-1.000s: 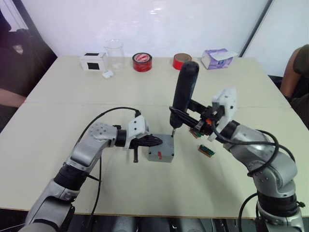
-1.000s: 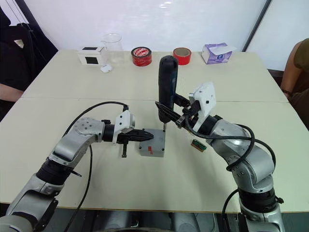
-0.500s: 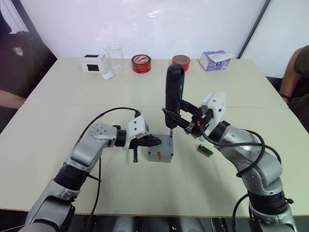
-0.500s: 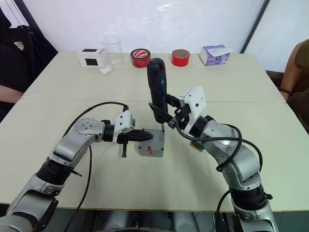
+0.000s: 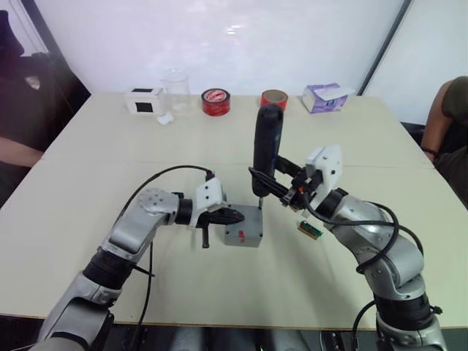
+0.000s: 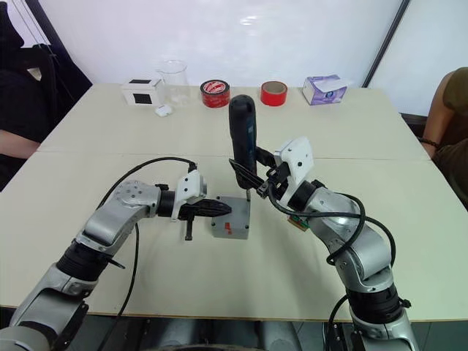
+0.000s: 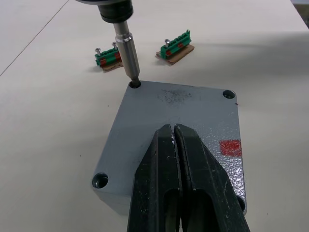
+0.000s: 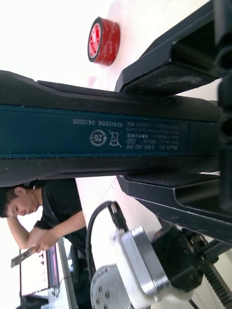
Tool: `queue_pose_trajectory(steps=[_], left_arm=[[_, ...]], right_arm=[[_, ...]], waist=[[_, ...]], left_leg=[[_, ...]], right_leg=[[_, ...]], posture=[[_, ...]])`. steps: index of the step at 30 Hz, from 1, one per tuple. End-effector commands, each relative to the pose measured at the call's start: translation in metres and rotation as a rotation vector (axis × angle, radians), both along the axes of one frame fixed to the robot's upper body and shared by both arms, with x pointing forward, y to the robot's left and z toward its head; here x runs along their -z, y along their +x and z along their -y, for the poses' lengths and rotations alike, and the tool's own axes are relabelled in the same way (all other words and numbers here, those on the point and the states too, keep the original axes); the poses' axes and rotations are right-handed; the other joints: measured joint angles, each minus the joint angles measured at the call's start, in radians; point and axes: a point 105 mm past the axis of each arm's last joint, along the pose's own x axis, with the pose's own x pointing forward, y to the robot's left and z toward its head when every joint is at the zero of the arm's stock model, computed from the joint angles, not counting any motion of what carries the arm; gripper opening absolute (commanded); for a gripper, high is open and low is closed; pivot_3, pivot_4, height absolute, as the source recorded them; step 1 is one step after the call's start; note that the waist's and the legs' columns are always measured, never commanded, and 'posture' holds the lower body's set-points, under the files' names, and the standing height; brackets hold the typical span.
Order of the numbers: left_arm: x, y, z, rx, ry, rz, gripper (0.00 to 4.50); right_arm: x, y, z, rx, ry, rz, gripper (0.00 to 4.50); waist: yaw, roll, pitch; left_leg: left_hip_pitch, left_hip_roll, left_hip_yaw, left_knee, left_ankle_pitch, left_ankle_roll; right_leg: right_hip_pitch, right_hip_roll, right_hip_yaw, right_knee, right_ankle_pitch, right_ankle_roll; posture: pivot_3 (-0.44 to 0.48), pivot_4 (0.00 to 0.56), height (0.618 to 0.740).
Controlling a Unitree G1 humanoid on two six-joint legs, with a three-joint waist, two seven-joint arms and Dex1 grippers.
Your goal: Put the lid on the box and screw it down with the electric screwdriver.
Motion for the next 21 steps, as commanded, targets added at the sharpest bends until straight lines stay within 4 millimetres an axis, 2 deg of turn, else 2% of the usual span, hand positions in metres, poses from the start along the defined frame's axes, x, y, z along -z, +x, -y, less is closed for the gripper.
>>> queue_pose_trajectory(steps=[1, 12, 21], left_arm=[[0.0188, -0.0025, -0.0059, -0.014, 0.060, -0.050, 0.00], [0.0275, -0.0014, -0.0083, -0.016, 0.083, -0.068, 0.00], [0.0277, -0.0016, -0.0080, -0.015, 0.082, -0.072, 0.00]], right_arm=[[0.0541, 0.0097, 0.0122, 0.078, -0.069, -0.248, 1.64], [0.0630, 0.0052, 0.0144, 0.100, -0.078, -0.274, 1.64], [0.0575, 0.0050, 0.0129, 0.093, -0.080, -0.246, 1.64]], waist=[[0.001, 0.000, -0.005], [0.001, -0.001, -0.019], [0.000, -0.002, -0.022]], left_leg=[[0.000, 0.000, 0.000, 0.000, 0.000, 0.000], [0.000, 0.000, -0.001, 0.000, 0.000, 0.000], [0.001, 0.000, -0.003, -0.001, 0.000, 0.000]], right_leg=[[0.000, -0.001, 0.000, 0.000, 0.000, 0.000], [0.000, -0.002, 0.000, -0.001, -0.001, -0.001], [-0.002, -0.007, -0.002, -0.002, -0.002, -0.003]], posture=[[0.000, 0.150, 0.740], [0.000, 0.150, 0.740], [0.000, 0.150, 0.740]])
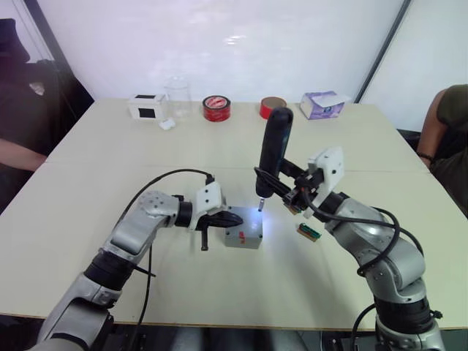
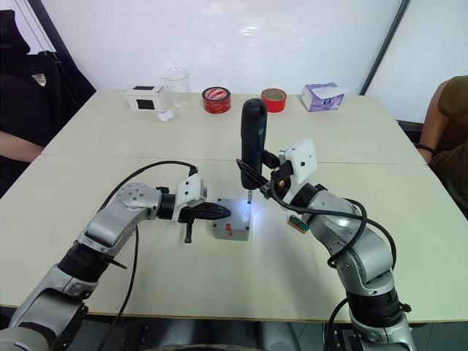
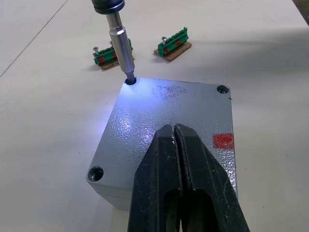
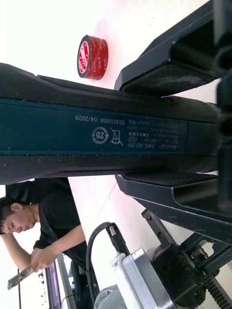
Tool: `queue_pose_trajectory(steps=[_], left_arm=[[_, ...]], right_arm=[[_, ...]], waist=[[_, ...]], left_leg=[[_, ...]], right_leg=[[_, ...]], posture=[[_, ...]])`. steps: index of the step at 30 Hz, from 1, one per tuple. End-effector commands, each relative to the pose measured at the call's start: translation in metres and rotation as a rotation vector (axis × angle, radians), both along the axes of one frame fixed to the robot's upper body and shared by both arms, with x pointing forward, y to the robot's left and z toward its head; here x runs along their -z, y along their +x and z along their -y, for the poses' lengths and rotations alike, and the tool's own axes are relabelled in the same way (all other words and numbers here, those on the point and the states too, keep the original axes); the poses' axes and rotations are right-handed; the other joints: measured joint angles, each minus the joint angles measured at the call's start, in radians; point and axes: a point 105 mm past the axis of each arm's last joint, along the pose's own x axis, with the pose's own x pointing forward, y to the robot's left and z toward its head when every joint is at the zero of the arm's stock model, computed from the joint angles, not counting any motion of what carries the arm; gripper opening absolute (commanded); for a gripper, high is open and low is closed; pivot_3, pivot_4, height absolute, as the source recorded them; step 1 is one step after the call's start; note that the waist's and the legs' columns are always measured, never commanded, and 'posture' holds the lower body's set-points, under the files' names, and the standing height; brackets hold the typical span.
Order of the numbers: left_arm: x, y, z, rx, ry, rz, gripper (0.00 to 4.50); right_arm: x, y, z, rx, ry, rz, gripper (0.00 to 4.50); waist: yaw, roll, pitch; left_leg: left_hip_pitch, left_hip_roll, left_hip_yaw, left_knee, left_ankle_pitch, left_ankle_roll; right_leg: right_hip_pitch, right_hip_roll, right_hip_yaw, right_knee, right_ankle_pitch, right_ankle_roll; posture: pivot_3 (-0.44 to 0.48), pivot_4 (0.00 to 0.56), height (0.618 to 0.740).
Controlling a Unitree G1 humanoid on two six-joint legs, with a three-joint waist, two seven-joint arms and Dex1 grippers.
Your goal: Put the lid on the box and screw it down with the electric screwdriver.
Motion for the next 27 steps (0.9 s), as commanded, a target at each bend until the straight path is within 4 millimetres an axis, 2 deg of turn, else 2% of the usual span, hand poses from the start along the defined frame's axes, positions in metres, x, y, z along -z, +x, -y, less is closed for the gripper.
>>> queue_pose_trajectory(steps=[1, 7, 10, 12, 16, 17, 21, 24, 27], left_arm=[[0.020, -0.002, -0.006, -0.017, 0.072, -0.056, 0.00], [0.019, -0.002, -0.005, -0.018, 0.070, -0.055, 0.00], [0.018, -0.003, -0.004, -0.014, 0.068, -0.052, 0.00], [0.015, -0.004, -0.002, -0.007, 0.059, -0.050, 0.00], [0.011, -0.005, -0.001, -0.002, 0.052, -0.042, 0.00], [0.010, -0.005, -0.001, -0.002, 0.051, -0.040, 0.00], [-0.003, -0.006, 0.004, 0.016, 0.019, -0.012, 0.00], [-0.016, -0.007, 0.008, 0.035, -0.012, 0.017, 0.00], [-0.036, -0.010, 0.011, 0.064, -0.063, 0.048, 0.00]], right_arm=[[0.049, 0.003, 0.006, 0.031, -0.088, -0.194, 1.64], [0.045, 0.004, 0.005, 0.027, -0.088, -0.178, 1.64], [0.030, 0.005, 0.003, 0.018, -0.084, -0.108, 1.64], [0.008, 0.003, -0.001, -0.007, -0.038, -0.028, 1.64], [-0.055, -0.003, -0.002, -0.039, 0.057, 0.174, 1.64], [-0.064, -0.005, -0.002, -0.043, 0.064, 0.201, 1.64], [-0.115, -0.015, 0.007, -0.061, 0.130, 0.302, 1.64], [-0.133, -0.017, 0.019, -0.052, 0.159, 0.283, 1.64], [-0.137, -0.013, 0.037, -0.018, 0.165, 0.170, 1.64]], waist=[[0.000, 0.000, 0.000], [-0.001, 0.001, 0.000], [-0.001, 0.002, 0.001], [-0.001, 0.004, 0.002], [0.000, 0.010, 0.009], [0.000, 0.012, 0.012], [0.002, 0.017, 0.015], [0.003, 0.020, 0.018], [0.001, 0.018, 0.021]], left_leg=[[0.000, 0.000, 0.000, 0.000, 0.000, 0.000], [0.000, 0.000, -0.001, -0.002, 0.000, 0.000], [-0.001, 0.000, -0.002, -0.004, 0.000, 0.000], [-0.001, -0.001, -0.002, -0.008, 0.000, 0.000], [-0.005, -0.001, 0.000, -0.014, 0.000, -0.001], [-0.007, -0.001, 0.000, -0.014, 0.000, -0.001], [-0.026, -0.002, 0.001, -0.014, 0.003, -0.005], [-0.028, -0.003, 0.001, -0.014, 0.003, -0.005], [-0.029, -0.003, 0.000, -0.014, 0.003, -0.004]], right_leg=[[0.000, 0.000, 0.000, 0.000, 0.000, 0.000], [0.000, -0.004, -0.001, -0.002, 0.000, 0.000], [0.000, -0.006, -0.003, -0.005, 0.000, 0.000], [0.000, -0.009, -0.005, -0.008, 0.001, -0.001], [-0.002, -0.012, -0.008, -0.014, 0.002, -0.004], [-0.003, -0.012, -0.008, -0.014, 0.002, -0.004], [-0.023, -0.012, -0.009, -0.009, 0.003, -0.003], [-0.024, -0.012, -0.011, -0.010, 0.003, -0.003], [-0.024, -0.010, -0.012, -0.012, 0.004, -0.001]], posture=[[0.000, 0.150, 0.740], [0.000, 0.150, 0.740], [0.000, 0.150, 0.740], [0.000, 0.150, 0.740], [0.000, 0.150, 0.740], [0.000, 0.150, 0.740], [0.000, 0.150, 0.740], [0.000, 0.150, 0.740], [0.000, 0.150, 0.740]])
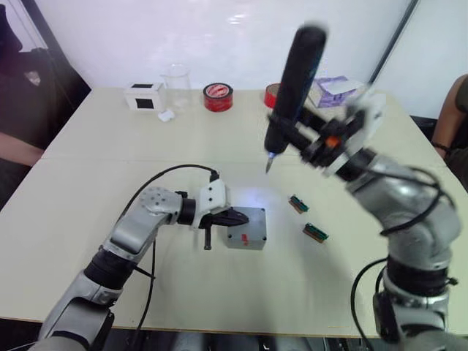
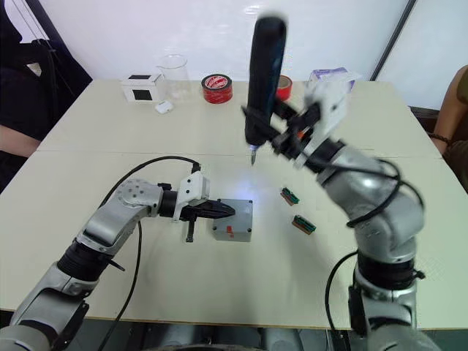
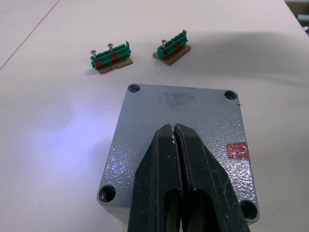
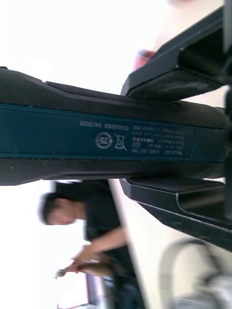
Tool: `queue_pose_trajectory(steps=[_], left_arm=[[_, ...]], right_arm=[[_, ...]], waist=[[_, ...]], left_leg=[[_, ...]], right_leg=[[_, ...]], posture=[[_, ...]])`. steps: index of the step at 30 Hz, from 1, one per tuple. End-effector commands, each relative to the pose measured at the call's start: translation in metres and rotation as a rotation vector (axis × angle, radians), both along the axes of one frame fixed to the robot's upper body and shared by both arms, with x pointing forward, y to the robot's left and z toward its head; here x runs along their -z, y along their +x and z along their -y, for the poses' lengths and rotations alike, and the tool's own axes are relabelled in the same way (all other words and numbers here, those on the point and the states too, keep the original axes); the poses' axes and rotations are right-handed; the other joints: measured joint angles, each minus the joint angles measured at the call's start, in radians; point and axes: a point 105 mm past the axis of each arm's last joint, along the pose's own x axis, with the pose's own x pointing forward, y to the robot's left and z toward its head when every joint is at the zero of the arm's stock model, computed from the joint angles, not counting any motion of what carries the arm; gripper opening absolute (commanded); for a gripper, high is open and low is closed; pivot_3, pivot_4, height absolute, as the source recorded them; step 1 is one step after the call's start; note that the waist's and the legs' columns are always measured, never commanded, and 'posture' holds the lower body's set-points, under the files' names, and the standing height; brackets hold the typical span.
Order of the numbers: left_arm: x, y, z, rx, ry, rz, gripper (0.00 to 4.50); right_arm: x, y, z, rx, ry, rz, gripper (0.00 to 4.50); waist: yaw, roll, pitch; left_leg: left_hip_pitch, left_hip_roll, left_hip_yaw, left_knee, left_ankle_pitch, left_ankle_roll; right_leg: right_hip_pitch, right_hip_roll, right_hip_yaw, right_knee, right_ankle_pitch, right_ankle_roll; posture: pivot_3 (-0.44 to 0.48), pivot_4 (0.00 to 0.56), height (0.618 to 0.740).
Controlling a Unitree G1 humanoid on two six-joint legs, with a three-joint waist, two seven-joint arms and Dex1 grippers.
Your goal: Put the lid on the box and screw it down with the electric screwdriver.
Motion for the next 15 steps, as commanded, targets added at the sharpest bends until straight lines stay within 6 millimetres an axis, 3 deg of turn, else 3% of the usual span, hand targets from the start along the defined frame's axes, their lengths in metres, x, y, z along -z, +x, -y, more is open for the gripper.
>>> queue_pose_trajectory(steps=[1, 8, 15], left_arm=[[-0.023, -0.004, 0.002, 0.024, -0.051, 0.030, 0.00], [-0.078, -0.016, -0.005, 0.089, -0.146, 0.091, 0.00], [-0.100, -0.024, -0.016, 0.116, -0.174, 0.113, 0.00]], right_arm=[[-0.011, -0.002, 0.024, 0.038, 0.016, -0.098, 1.64], [0.029, 0.021, 0.092, 0.357, -0.294, -0.545, 1.64], [0.072, 0.023, 0.141, 0.538, -0.491, -0.916, 1.64]], waist=[[-0.001, -0.003, 0.005], [0.000, -0.004, 0.024], [-0.003, -0.003, 0.026]], left_leg=[[0.000, 0.000, 0.000, 0.000, 0.000, 0.000], [-0.008, -0.002, 0.002, 0.003, 0.000, 0.000], [-0.009, -0.002, 0.006, 0.001, -0.002, 0.005]], right_leg=[[0.000, 0.000, 0.000, 0.000, 0.000, 0.000], [-0.007, 0.002, 0.000, 0.000, 0.002, 0.004], [-0.011, 0.006, 0.004, -0.001, 0.001, 0.008]], posture=[[0.000, 0.150, 0.740], [0.000, 0.150, 0.740], [0.000, 0.150, 0.740]])
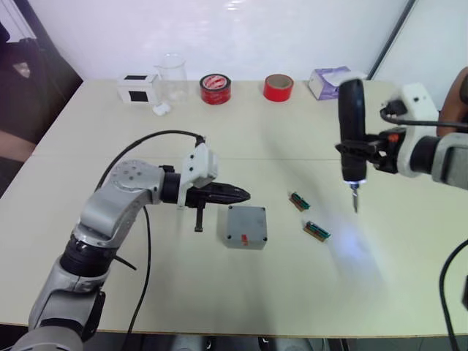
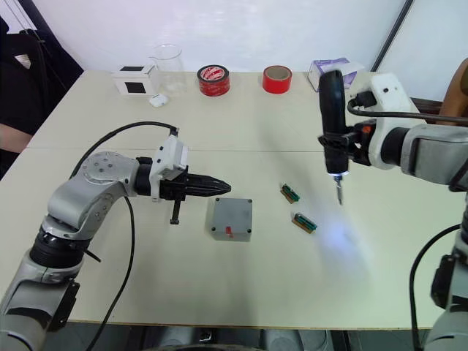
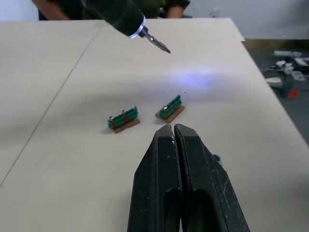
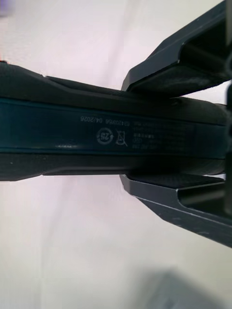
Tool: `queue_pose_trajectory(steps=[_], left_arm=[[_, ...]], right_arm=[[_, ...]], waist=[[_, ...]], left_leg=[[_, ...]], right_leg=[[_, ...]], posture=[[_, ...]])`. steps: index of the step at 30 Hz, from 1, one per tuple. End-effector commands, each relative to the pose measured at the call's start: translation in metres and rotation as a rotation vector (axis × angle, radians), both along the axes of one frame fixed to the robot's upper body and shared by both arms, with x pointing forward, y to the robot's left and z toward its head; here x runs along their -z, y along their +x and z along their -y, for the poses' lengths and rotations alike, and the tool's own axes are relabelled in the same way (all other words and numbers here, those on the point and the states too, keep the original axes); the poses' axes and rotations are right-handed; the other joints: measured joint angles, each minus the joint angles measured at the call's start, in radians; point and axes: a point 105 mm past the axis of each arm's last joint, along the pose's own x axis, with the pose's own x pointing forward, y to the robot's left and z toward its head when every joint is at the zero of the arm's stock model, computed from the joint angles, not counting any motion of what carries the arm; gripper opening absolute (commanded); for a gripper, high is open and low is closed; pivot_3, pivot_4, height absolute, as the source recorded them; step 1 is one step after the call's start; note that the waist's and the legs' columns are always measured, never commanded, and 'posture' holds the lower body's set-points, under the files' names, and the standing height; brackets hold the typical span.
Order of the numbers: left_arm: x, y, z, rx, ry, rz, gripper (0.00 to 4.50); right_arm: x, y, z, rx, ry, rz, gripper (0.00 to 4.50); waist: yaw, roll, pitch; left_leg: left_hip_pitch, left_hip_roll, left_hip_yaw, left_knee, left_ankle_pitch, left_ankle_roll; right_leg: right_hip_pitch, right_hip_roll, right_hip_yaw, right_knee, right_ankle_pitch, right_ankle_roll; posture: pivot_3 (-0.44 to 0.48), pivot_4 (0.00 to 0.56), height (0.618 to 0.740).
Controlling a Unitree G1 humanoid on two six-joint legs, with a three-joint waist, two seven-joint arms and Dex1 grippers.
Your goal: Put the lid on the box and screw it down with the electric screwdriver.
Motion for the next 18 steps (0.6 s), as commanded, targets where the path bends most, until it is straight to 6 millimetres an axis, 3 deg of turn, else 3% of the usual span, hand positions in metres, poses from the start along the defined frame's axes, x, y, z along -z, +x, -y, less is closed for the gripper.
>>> queue_pose_trajectory(steps=[1, 6, 17, 18], left_arm=[[-0.021, -0.008, -0.005, 0.029, -0.041, 0.042, 0.00], [-0.023, -0.014, -0.010, 0.037, -0.065, 0.013, 0.00], [-0.023, -0.023, -0.016, 0.027, -0.075, -0.030, 0.00], [-0.022, -0.023, -0.016, 0.026, -0.072, -0.031, 0.00]], right_arm=[[0.008, -0.001, 0.020, 0.069, -0.043, -0.109, 1.64], [0.048, 0.002, 0.048, 0.220, -0.057, -0.293, 1.64], [0.094, 0.003, 0.047, 0.275, -0.023, -0.439, 1.64], [0.097, 0.003, 0.048, 0.281, -0.021, -0.445, 2.12]], waist=[[0.001, 0.000, 0.000], [0.001, 0.000, 0.000], [0.001, 0.000, 0.000], [0.001, 0.000, 0.000]], left_leg=[[0.000, 0.000, 0.000, 0.000, 0.000, 0.000], [0.000, 0.000, 0.000, 0.001, 0.000, 0.000], [0.000, 0.003, 0.001, 0.002, 0.001, -0.001], [0.001, 0.003, 0.001, 0.002, 0.001, -0.001]], right_leg=[[0.000, 0.001, 0.000, 0.000, 0.000, 0.000], [0.000, 0.003, 0.002, 0.001, 0.000, 0.000], [-0.001, 0.008, 0.004, 0.003, 0.001, 0.002], [-0.001, 0.008, 0.004, 0.003, 0.001, 0.002]], posture=[[0.000, 0.150, 0.740], [0.000, 0.150, 0.740], [0.000, 0.150, 0.740], [0.000, 0.150, 0.740]])
